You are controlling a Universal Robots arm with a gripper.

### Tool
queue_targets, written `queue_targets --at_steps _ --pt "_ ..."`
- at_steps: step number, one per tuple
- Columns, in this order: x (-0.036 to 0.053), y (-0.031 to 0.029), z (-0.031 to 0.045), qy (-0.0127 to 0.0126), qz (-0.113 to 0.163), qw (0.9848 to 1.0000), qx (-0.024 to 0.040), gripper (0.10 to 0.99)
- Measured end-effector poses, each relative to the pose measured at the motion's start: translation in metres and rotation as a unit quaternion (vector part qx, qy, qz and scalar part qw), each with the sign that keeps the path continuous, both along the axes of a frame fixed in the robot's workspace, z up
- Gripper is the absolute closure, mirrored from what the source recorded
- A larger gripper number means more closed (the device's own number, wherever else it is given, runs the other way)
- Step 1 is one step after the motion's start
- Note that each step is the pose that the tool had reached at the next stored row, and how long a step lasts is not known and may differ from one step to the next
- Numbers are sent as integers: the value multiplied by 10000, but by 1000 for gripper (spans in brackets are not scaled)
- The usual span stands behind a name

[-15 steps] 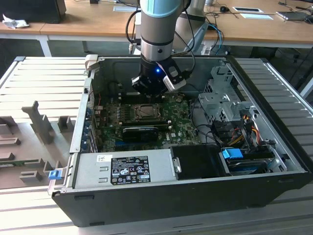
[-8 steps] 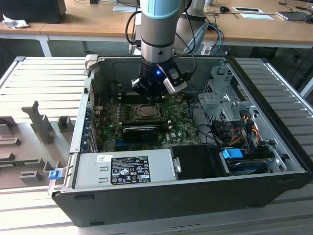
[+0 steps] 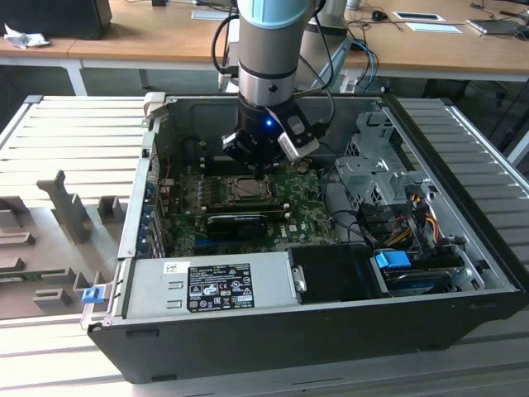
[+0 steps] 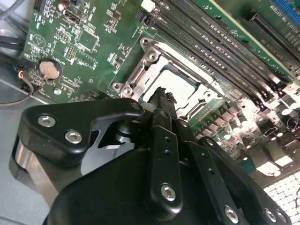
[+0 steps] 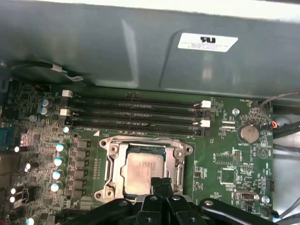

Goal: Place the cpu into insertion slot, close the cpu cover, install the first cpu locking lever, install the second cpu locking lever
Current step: 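Install the second cpu locking lever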

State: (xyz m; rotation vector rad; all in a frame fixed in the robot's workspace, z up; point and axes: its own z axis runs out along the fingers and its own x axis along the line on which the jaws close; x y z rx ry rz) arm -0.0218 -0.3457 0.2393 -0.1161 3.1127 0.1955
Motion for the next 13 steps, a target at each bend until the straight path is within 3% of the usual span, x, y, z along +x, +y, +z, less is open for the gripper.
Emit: queue_targets --at_steps 5,10,13 --pt "0 -64 0 0 0 10000 1 980" --pt "0 -69 75 0 0 10000 0 980" --pt "0 -81 80 0 1 10000 0 980"
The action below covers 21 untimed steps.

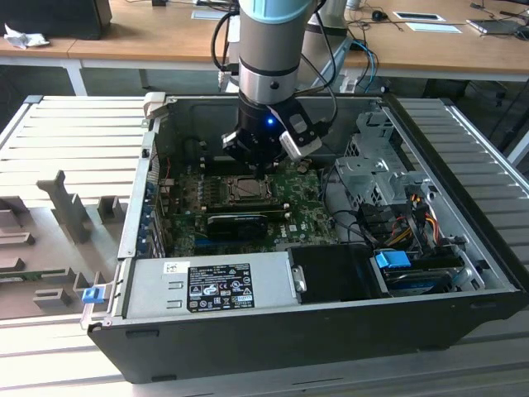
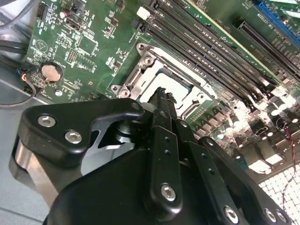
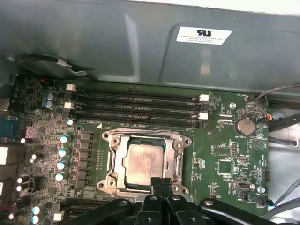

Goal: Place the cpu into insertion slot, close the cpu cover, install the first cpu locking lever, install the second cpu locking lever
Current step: 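Install the second cpu locking lever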

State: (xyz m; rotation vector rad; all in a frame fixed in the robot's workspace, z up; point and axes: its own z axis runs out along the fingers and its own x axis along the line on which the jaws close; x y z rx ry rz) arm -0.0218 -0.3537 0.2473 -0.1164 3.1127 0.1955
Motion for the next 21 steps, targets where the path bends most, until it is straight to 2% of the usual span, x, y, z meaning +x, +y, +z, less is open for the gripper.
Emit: queue_targets --at_steps 3,6,12,21 --pt "-1 -32 0 0 -1 10000 0 980" --pt "-1 -124 0 0 -1 10000 0 980" --pt "-1 -170 54 6 -1 10000 3 980" --pt "-2 -326 55 6 -1 10000 4 980"
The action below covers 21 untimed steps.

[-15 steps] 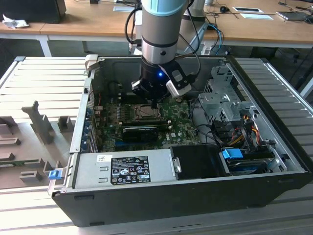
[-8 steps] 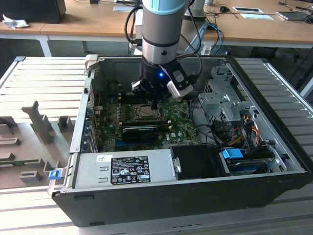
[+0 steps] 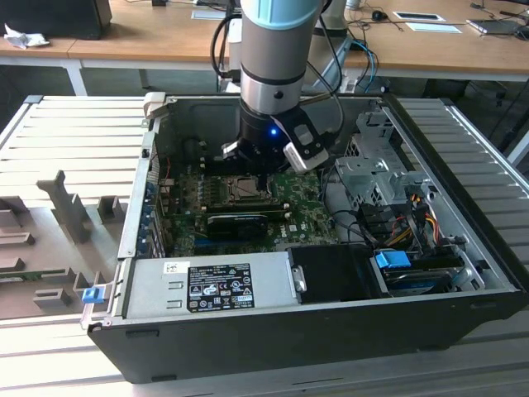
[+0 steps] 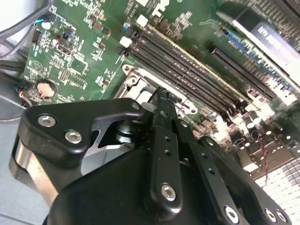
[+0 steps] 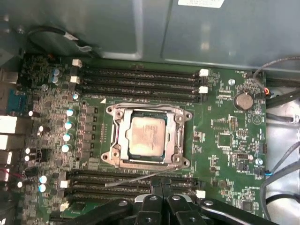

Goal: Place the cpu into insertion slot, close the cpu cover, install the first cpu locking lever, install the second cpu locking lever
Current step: 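Install the second cpu locking lever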

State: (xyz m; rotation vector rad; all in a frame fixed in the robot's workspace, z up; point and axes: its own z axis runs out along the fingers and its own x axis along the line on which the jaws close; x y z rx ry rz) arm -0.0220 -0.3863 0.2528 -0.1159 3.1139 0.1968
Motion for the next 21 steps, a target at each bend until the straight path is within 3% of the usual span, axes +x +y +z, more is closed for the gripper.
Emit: queue_targets --at_steps 1,2,4,8,9,10,21 --pt "-3 -29 -4 0 0 10000 13 980" --pt "-10 -42 -8 0 5 10000 72 980" --pt "-10 -46 -29 19 128 9998 129 980" --pt "-11 -53 -36 21 189 9997 150 980" --pt "-17 -55 -43 20 200 9995 252 980" --pt "-19 -55 -48 29 200 9994 293 980" --pt "-295 -57 -184 81 235 9992 324 980"
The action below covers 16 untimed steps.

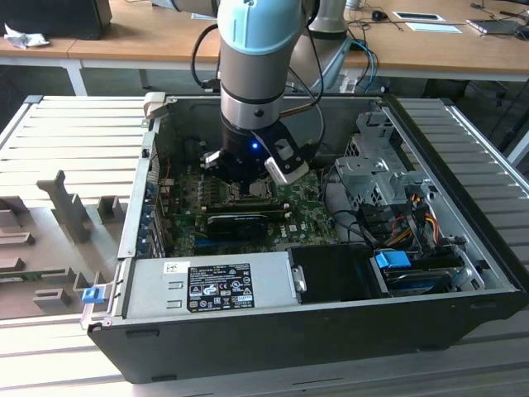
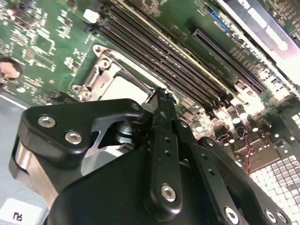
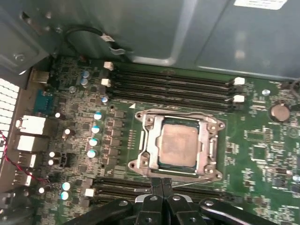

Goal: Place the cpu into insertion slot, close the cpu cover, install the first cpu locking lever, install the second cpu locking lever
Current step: 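Install the second cpu locking lever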

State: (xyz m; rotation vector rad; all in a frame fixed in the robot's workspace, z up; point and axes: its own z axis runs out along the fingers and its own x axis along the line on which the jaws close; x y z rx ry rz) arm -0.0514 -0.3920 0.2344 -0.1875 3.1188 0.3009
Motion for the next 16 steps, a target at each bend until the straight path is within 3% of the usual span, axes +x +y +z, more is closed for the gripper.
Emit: queue_targets --at_steps 2,16 --pt "-24 0 -45 3 0 10000 3 980" --pt "-84 0 -75 3 -1 10000 7 980"
